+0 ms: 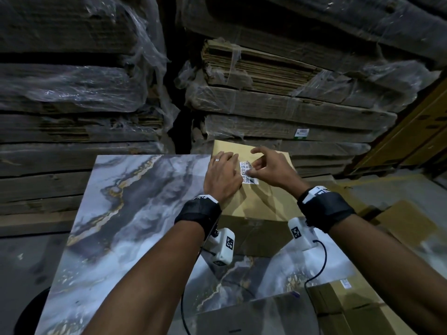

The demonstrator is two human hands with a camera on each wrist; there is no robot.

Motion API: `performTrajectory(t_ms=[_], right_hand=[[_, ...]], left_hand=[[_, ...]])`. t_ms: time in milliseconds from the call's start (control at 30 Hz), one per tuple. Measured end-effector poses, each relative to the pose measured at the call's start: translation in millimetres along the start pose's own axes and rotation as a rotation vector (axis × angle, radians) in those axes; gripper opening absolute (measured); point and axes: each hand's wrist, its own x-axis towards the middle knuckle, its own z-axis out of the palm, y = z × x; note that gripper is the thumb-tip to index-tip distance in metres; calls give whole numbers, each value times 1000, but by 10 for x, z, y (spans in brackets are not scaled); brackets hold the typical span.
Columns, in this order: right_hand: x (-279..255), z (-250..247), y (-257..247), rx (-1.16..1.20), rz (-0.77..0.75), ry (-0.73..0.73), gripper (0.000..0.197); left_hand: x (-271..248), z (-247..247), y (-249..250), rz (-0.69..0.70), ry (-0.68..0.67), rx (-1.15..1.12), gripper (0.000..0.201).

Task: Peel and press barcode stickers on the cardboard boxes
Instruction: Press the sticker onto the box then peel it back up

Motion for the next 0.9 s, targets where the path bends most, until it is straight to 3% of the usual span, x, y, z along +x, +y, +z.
performTrajectory(t_ms=[267,500,667,900], right_hand=[[78,115,-10,101,-46,115,51],[-77,26,153,251,-42,96,52],[-102,31,245,297,-64,107,42],[-111,115,375,459,21,128,36]], left_hand=[[19,45,-10,-21,50,-18,42],[23,59,-24,-19,23,12,53],[33,54,-28,-22,20,9,53],[27,47,-43,-14,-14,11,56]])
